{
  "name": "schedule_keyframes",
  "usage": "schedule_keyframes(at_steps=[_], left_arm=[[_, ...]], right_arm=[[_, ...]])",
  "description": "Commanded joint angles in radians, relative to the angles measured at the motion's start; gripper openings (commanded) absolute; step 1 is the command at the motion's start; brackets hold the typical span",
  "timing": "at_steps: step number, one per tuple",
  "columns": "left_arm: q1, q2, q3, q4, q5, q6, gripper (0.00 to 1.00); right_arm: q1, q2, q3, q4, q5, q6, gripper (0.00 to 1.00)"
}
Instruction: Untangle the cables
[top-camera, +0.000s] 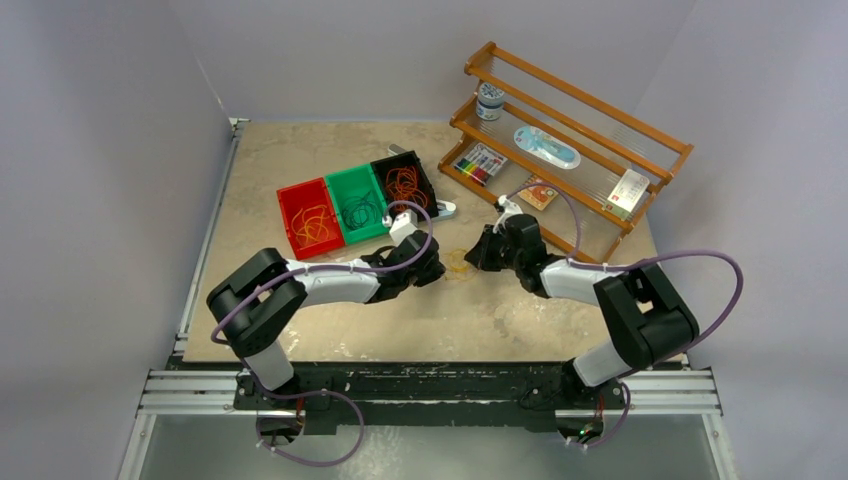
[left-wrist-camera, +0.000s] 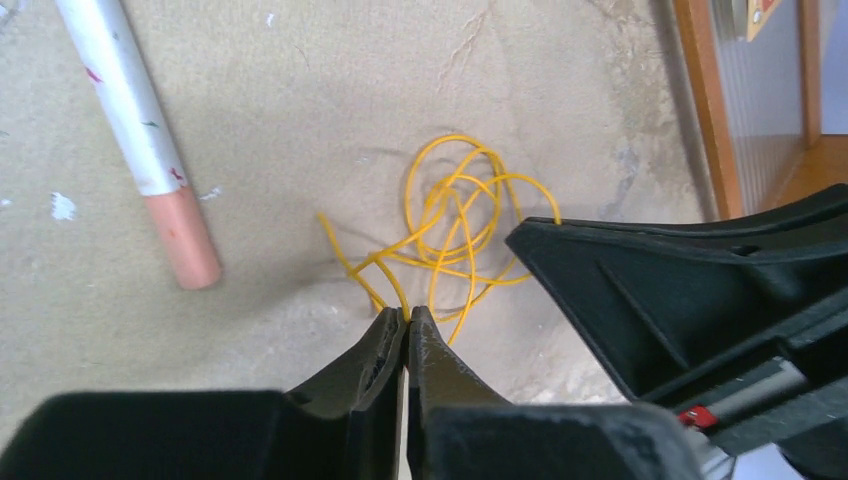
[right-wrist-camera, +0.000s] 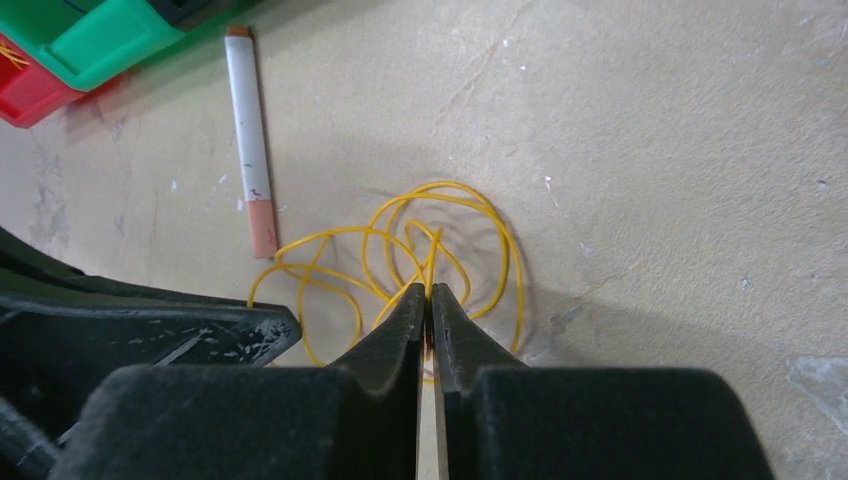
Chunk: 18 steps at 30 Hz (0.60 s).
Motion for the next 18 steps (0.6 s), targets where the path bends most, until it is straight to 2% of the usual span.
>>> schedule_keyframes(at_steps=[1,7,9,13,18], left_arm=[[0.005,-0.043,0.009,-0.01,-0.073,0.082,0.0],[0.008,-0.065,-0.011,-0.015,-0.081,0.173,0.0],[0.008,-0.077,-0.018,-0.009,-0.077,0.202,0.0],[0.008,-0.092,-0.016,-0.011,-0.072,0.261,0.0],[0.008,-0.094,-0.001,-0.018,-0.073,0.293,0.0]], right_arm=[[0.0,-0.054,-0.007,0.067,0.01,-0.013,0.11],[0.0,-0.084,-0.001,0.057,0.035,-0.043,0.34],[-0.001,-0.078,0.014,0.034,0.036,-0.061,0.39],[0.0,-0.047,0.036,0.0,0.048,-0.081,0.42],[0.0,0.009,0.062,0.008,0.023,-0.089,0.41]])
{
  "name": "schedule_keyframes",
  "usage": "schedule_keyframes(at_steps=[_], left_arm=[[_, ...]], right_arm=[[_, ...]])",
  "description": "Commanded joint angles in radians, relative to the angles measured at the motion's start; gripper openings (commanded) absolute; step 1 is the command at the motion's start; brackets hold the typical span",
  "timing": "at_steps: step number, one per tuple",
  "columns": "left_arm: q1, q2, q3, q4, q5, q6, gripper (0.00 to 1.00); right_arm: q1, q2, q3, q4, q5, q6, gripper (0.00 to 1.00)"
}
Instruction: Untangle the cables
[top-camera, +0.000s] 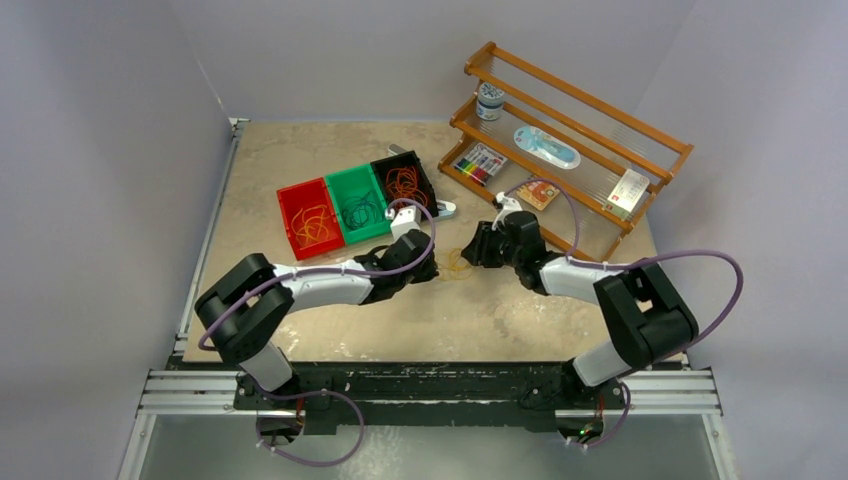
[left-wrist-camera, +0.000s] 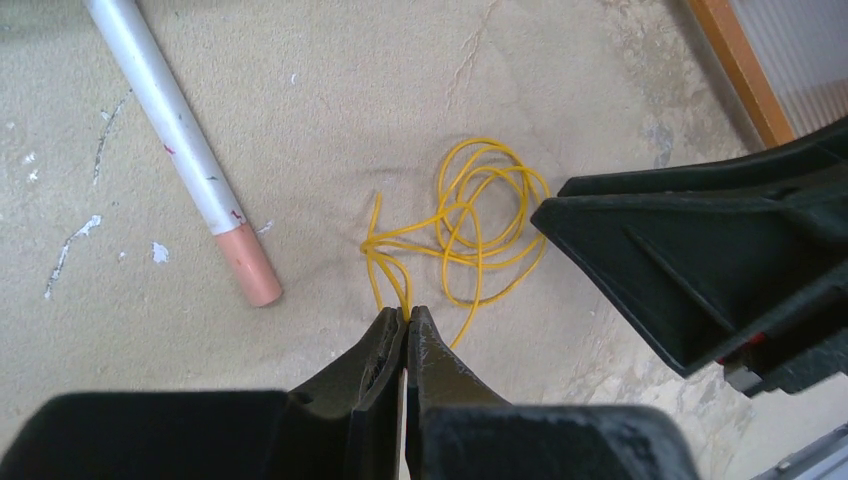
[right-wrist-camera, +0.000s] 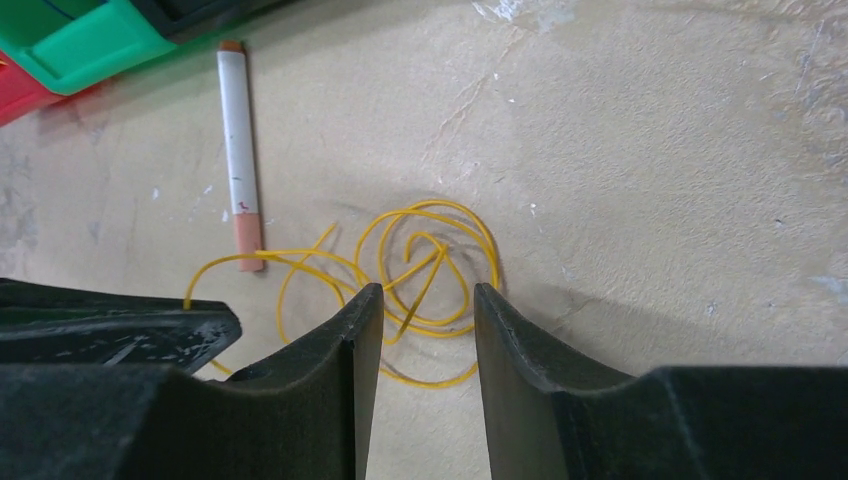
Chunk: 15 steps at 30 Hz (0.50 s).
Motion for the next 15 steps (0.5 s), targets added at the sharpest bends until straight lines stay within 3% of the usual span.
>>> schedule_keyframes(at_steps=[1,5,10,15], left_arm=[[0.007,-0.031,0.016,0.015,-0.018,0.066,0.0],[0.007,-0.026,0.017,0.016,-0.016,0.071,0.0],[0.012,-0.054,0.02,-0.011,-0.053,0.087,0.0],[0.054,-0.159,0.018,-0.055,-0.083,0.115,0.0]], right_arm=[[0.0,0.036,0.048,0.025,-0.013,-0.024,0.4],[0.0,0.073,0.067,0.041,-0.051,-0.021,0.33],[0.0,0.088,0.081,0.03,-0.066,-0.022,0.18],[0.0,-0.059,0.051,0.005,0.06,-0.015,0.07]])
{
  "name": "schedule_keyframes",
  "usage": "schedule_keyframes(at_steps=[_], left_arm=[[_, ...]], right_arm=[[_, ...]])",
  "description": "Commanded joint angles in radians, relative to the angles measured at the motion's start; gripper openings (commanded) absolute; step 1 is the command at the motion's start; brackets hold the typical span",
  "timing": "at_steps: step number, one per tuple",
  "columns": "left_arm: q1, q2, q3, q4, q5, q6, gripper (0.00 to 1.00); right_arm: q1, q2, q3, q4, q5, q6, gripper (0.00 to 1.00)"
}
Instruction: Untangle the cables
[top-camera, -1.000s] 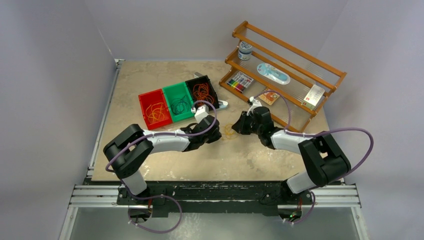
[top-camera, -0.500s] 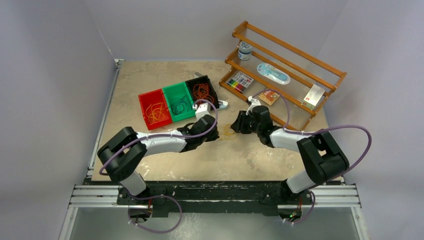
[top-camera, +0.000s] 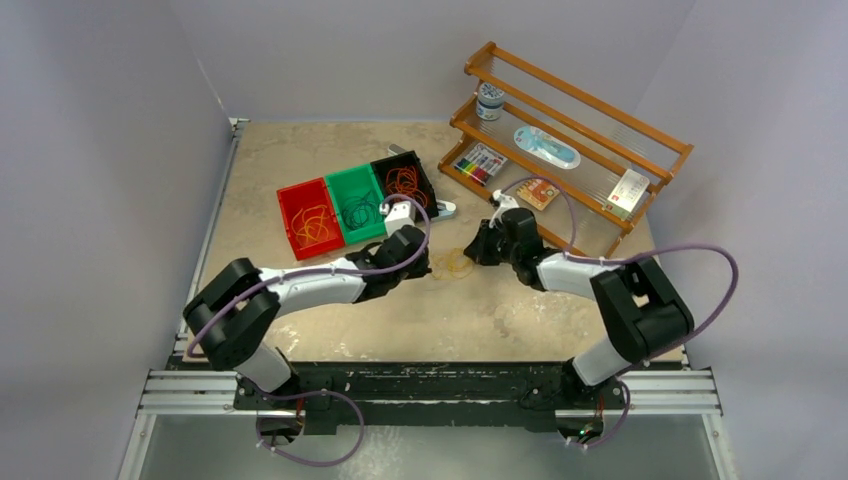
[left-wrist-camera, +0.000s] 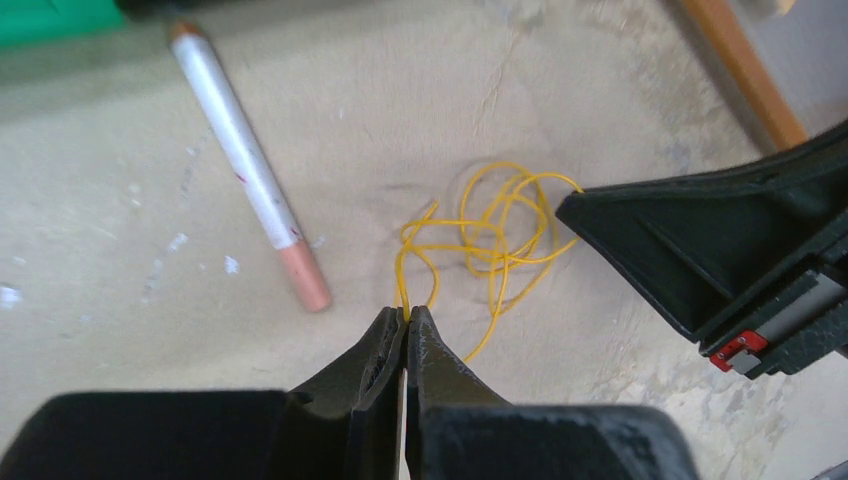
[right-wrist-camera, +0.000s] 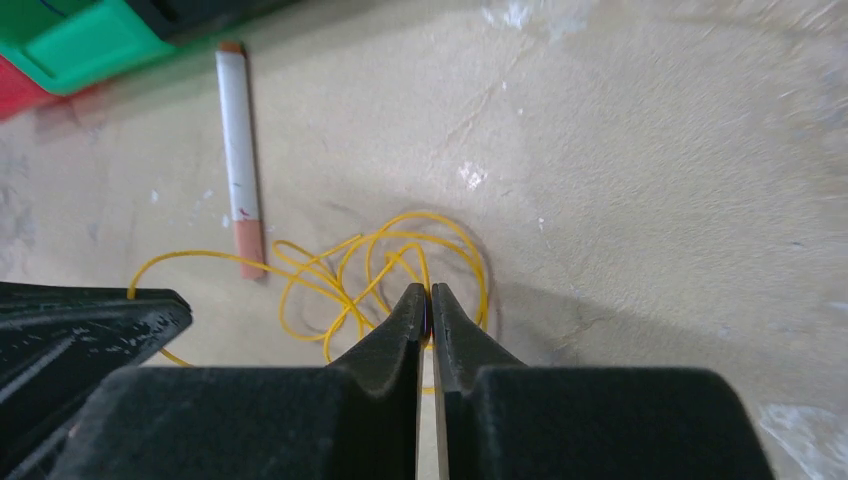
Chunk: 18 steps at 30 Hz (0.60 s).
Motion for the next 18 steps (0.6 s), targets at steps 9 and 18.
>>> schedule_keyframes(at_steps=[9,18], left_arm=[[0.13,-0.262,0.031,-0.049,-0.009,0.126,0.0],[0.138,-0.217,0.091,-0.053,0.198,0.262,0.0]], right_arm=[[-0.001,-0.45,0.036,-0.075,0.224,-0.09,0.03],[-0.001,-0.472,-0.006,-0.099,0.208,-0.127,0.28]])
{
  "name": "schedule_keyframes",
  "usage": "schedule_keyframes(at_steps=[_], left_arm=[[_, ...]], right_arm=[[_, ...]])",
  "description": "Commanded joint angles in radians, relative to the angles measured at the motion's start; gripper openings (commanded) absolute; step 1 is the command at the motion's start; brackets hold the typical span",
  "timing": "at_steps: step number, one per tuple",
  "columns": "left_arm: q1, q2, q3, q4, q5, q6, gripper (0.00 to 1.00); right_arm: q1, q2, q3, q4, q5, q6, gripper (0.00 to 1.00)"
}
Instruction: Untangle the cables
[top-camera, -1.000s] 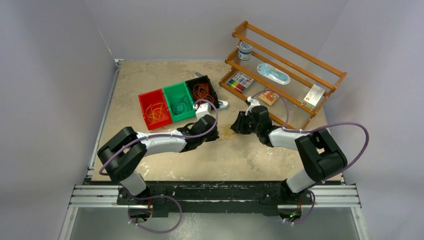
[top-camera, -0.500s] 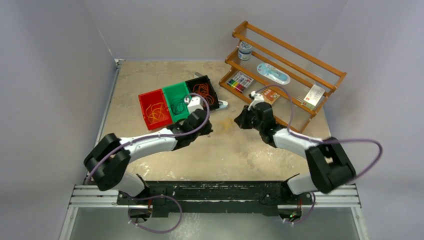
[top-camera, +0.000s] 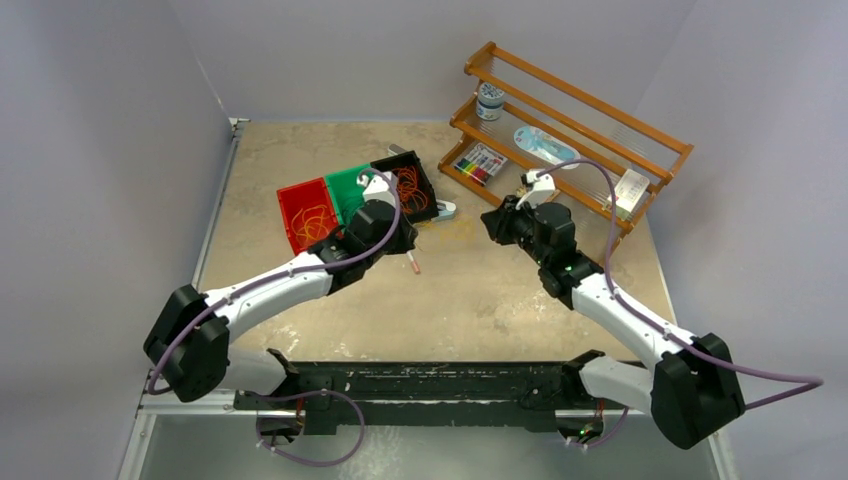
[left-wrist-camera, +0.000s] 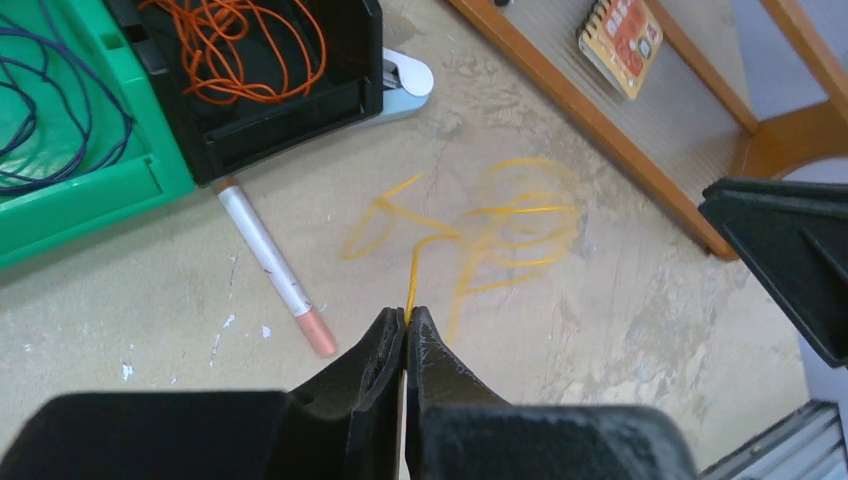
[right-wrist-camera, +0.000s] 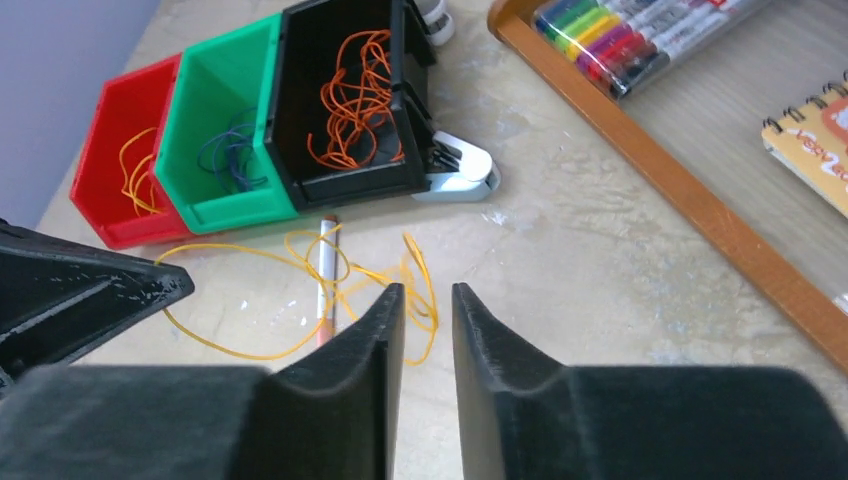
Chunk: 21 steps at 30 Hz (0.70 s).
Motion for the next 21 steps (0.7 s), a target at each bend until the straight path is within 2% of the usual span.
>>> schedule_keyframes(at_steps=[1,5,7,10,18,21], left_arm=[[0.015,0.047,0.07,-0.006,0.144,0.112,0.0],[0.012,0.093,0.079,-0.003,0.193,0.131,0.0],[0.012,0.103,0.079,-0.004,0.202,0.137,0.0],[0.011,0.103,0.082,-0.003,0.212,0.142,0.0],[0.01,0.088,0.121,-0.027,0.267,0.164,0.0],[0.01,0.079,0.131,-0.033,0.276,0.166,0.0]], right_arm=[[-0.008,-0.003,-0.029,0.018,-0.011,-0.062,0.34],[-0.007,0.034,-0.089,0.124,-0.128,-0.121,0.56],[-0.007,0.07,-0.117,0.216,-0.238,-0.145,0.62],[-0.001,0.142,-0.133,0.347,-0.362,-0.169,0.65],[0.078,0.316,-0.116,0.623,-0.432,-0.187,0.68],[0.088,0.361,-0.092,0.662,-0.446,-0.179,0.68]])
